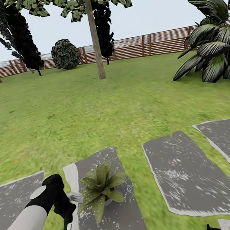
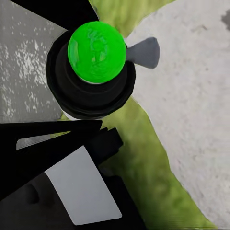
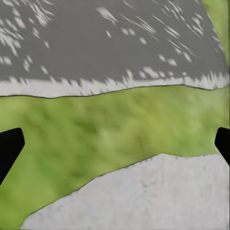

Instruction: Pick up the pesticide atomizer in the garden and spray insectifuge to fully cover both potted plants in the garden.

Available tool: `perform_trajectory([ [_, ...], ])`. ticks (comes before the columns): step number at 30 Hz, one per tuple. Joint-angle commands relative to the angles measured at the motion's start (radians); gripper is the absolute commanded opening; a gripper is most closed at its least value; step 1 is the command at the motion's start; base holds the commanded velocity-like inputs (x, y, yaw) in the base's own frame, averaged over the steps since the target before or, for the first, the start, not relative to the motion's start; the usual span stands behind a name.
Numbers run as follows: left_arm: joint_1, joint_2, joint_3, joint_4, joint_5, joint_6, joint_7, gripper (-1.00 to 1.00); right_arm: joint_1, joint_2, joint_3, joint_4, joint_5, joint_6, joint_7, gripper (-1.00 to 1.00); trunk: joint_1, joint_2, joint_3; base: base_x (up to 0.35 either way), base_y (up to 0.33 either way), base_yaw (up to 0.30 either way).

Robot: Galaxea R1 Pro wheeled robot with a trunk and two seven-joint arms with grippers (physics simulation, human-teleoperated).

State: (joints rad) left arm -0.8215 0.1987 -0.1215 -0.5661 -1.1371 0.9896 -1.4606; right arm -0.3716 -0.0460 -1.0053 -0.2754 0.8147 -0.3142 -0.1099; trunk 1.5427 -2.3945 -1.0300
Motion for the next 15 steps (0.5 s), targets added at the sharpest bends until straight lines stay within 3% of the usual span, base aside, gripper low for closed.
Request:
perform_trajectory([
  [1,0.0,0.001,-0.004,-0.001,-0.008,0.011,-0.01,-1.0,-0.001,0.0,-0.007,0.002,0.011,-0.005,-0.004,1.0,0.0,0.0,-0.001,0.0,-0.275,0.0],
  [4,0.0,0.002,-0.004,-0.001,-0.015,0.01,-0.009,-1.0,-0.001,0.0,-0.007,0.002,0.011,-0.005,-0.004,1.0,0.0,0.0,-0.001,0.0,-0.275,0.107],
  [10,0.005,0.002,-0.004,0.011,-0.008,0.008,0.059,-1.0,-0.001,0.0,-0.007,0.002,0.011,-0.005,-0.004,1.0,0.0,0.0,-0.001,-0.031,-0.275,0.241],
  [15,0.007,0.001,-0.004,0.012,-0.006,0.009,0.065,-1.0,-0.001,-0.004,-0.007,0.001,0.012,-0.004,-0.003,1.0,0.0,0.0,-0.001,-0.125,-0.272,0.039],
])
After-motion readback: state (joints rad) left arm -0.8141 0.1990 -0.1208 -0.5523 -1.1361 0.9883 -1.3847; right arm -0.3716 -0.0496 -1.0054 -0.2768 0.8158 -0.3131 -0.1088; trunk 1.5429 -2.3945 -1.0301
